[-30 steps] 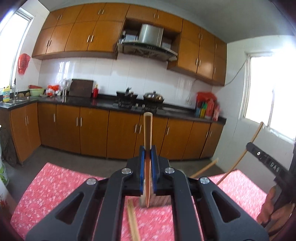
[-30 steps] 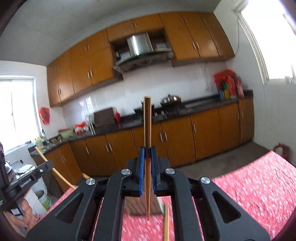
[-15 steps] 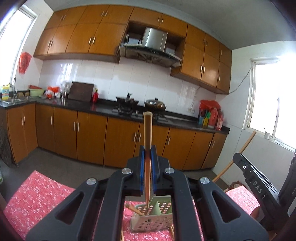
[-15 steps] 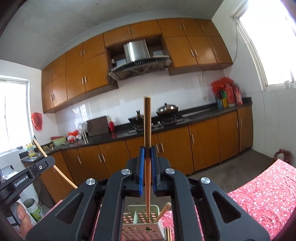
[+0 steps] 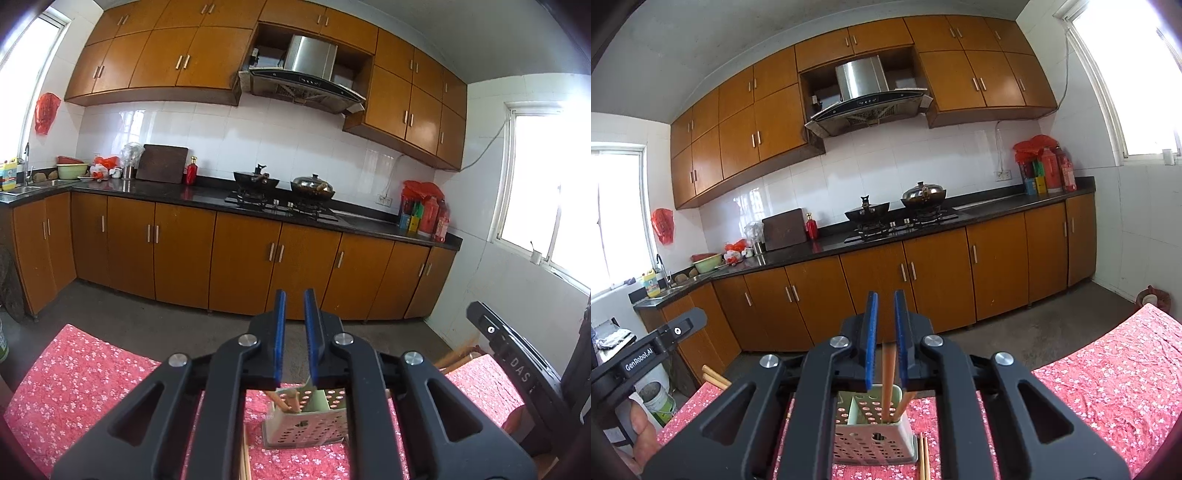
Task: Organize utensils
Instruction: 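Lower the chopsticks into the grey holder and open both tools, then move both open tools back down to the remaining chopsticks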
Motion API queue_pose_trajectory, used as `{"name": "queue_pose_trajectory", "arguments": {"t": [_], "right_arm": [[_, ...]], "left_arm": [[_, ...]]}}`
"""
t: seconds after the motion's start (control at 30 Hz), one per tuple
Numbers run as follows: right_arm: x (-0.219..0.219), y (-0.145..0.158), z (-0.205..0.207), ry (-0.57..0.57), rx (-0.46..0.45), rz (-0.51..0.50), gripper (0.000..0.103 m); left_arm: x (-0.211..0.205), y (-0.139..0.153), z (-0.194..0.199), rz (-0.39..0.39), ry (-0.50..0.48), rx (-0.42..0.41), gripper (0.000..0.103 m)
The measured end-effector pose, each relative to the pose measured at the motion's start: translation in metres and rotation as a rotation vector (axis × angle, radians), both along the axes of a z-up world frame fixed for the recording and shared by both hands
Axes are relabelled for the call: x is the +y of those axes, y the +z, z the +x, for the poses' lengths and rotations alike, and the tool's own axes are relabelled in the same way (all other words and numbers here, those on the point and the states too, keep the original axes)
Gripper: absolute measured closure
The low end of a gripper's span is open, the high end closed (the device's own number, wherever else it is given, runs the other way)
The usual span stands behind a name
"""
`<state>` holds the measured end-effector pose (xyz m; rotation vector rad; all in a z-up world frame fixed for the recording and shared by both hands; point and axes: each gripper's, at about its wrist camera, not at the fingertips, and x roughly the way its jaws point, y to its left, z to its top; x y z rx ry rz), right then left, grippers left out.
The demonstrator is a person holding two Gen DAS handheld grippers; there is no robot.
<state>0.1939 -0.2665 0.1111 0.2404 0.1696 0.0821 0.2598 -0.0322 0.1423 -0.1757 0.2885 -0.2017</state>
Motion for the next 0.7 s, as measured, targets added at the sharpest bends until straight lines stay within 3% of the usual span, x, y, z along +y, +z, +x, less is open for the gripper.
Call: {"name": "queue_pose_trajectory", "arguments": {"t": [0.23, 0.37, 0.5, 0.7], "right_arm": [[-0.014, 0.006, -0.038, -0.027, 0.004, 0.01, 0.091], [-0.027, -0.013, -0.056, -0.047, 0.069, 0.013, 0.091], [-0.036, -0.061, -0.06, -0.053, 0.227, 0.001, 0.091], [-0.031, -0.157, -0.044, -0.006, 0.538, 0.031, 0.091]], "left_arm": [[0.027, 0.003, -0.034, 0.013, 0.053, -0.003, 0.086], [0.05, -0.02, -0.06, 0.056, 0.092, 0.044, 0.082], [0.067, -0.064, -0.075, 0.115, 0.123, 0.149, 0.078], [0.082, -0.15, -0.077, 0.149, 0.107, 0.401, 0.078]]}}
